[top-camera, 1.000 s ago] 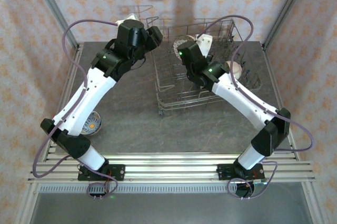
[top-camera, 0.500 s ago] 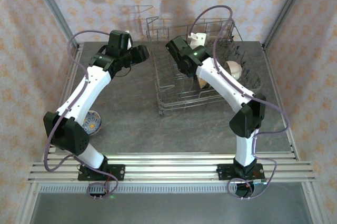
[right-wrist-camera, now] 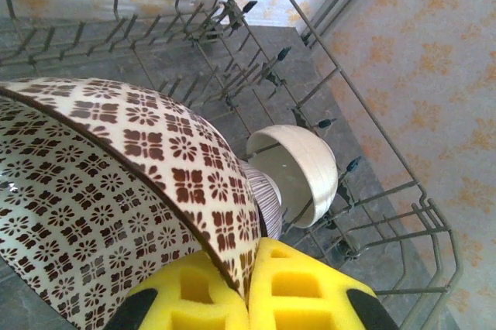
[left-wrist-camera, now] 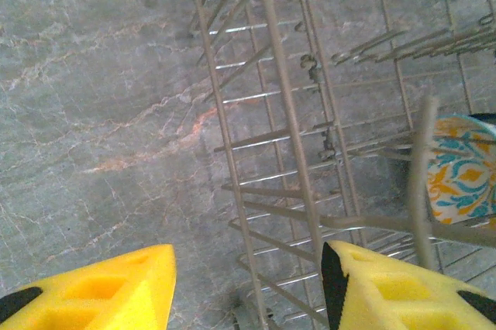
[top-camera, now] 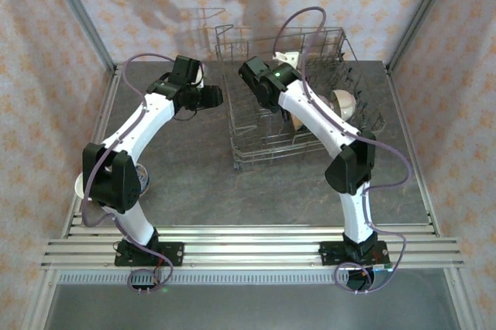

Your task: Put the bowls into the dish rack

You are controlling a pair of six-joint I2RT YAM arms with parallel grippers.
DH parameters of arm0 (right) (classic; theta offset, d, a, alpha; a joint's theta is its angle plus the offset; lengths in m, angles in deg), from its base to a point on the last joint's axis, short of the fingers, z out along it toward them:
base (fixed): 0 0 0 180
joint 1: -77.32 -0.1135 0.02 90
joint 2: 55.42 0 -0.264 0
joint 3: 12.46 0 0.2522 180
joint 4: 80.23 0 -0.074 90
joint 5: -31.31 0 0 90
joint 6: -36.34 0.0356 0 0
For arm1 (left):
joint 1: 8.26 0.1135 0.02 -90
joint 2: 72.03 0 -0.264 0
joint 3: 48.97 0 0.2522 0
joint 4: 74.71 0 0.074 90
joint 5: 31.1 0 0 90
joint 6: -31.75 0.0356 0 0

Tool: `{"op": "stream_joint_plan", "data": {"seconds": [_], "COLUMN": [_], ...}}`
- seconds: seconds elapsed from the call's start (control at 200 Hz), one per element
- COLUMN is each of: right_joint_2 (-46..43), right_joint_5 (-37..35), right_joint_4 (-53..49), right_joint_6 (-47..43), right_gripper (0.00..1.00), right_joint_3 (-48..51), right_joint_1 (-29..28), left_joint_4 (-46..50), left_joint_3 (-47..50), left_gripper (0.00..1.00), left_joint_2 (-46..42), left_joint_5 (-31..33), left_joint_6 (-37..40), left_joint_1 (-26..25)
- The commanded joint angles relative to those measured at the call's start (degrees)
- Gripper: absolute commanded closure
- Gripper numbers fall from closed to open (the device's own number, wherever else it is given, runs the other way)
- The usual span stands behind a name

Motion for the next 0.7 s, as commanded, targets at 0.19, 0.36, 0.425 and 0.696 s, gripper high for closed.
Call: {"op": "stream_joint_plan", "data": {"seconds": [0.19, 0.36, 0.425, 0.696], "right_joint_2": [6.2, 9.6, 10.5, 14.2], "right_joint_5": [-5.9, -6.8, -6.7, -6.4], "right_joint_4": [-12.9, -17.4, -18.8, -22.4], "right_joint_6": [6.6, 8.9, 10.2, 13.8], "right_gripper": [1.0, 1.0, 1.0, 1.0], "right_joint_3": [-8.4, -12.6, -12.9, -14.8], "right_joint_1": [-1.3, -2.5, -2.6, -3.1], "left_joint_4": [0.0, -0.5, -1.9, -8.2], "left_joint_3": [0.7, 1.0, 2.0, 6.1], "left_gripper": [0.48, 0.49, 0.49, 0.49], "left_joint_2": [1.1, 1.5, 1.1, -1.9], "left_joint_5": [-2.4, -0.9, -0.3, 1.6], "left_joint_6": [2.4, 2.8, 2.1, -0.6], "left_joint_1": [0.0, 0.1, 0.1, 0.1]}}
